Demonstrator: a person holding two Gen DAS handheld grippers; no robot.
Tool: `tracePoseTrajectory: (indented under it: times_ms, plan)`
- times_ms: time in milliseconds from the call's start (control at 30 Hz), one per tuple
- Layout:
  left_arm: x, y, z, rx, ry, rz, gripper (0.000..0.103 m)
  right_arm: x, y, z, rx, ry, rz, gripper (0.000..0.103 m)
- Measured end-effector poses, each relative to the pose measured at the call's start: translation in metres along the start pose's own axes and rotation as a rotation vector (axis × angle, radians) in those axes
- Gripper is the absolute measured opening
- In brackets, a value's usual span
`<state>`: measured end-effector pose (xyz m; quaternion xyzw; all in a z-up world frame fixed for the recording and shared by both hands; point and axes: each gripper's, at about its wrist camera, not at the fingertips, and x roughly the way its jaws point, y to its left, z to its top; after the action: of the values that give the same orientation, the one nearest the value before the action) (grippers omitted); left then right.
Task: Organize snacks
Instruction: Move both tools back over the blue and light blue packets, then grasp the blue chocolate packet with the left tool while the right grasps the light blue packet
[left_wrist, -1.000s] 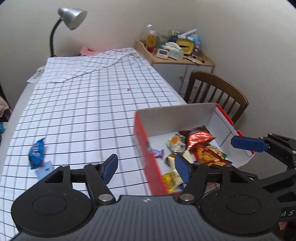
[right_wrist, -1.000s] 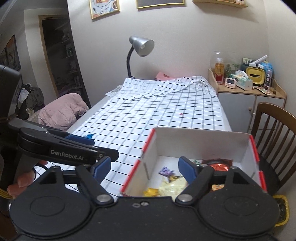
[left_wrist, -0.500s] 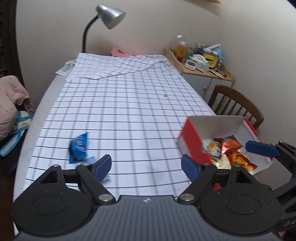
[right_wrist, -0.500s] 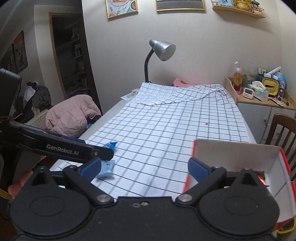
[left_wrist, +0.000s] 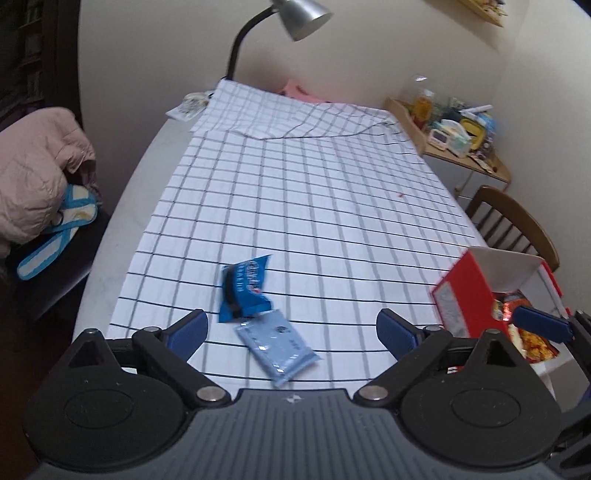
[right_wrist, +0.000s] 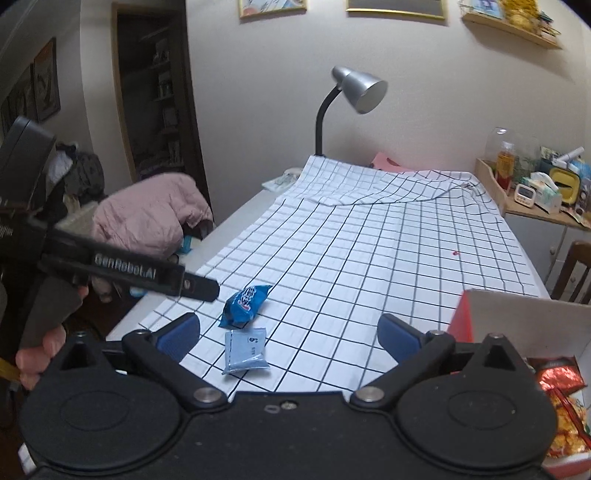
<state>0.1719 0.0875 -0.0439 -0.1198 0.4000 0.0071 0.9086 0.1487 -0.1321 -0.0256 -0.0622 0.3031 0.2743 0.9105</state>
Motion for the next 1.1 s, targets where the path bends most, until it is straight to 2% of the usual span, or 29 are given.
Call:
tracePoseTrajectory:
  times_ms: [267, 533, 700, 833, 1100]
  plan:
    - [0.049, 0.044, 0.015, -0.043, 0.075, 0.047, 0.098, 0.063, 0.041, -0.009, -0.135, 0.087, -0.027, 0.102]
    - [0.101, 0.045, 0.026, 0.034, 0.166, 0.039, 0.098, 0.121, 0.055, -0.023, -0.202, 0.223, 0.003, 0.101]
    - [0.133, 0.042, 0.032, 0.070, 0.231, 0.017, 0.098, 0.150, 0.054, -0.024, -0.194, 0.300, 0.035, 0.096]
    - [0.153, 0.041, 0.038, 0.089, 0.247, 0.040, 0.098, 0.169, 0.050, -0.025, -0.165, 0.351, 0.052, 0.087]
    - [0.177, 0.051, 0.040, 0.020, 0.276, 0.043, 0.098, 0.183, 0.057, -0.027, -0.194, 0.377, 0.077, 0.079]
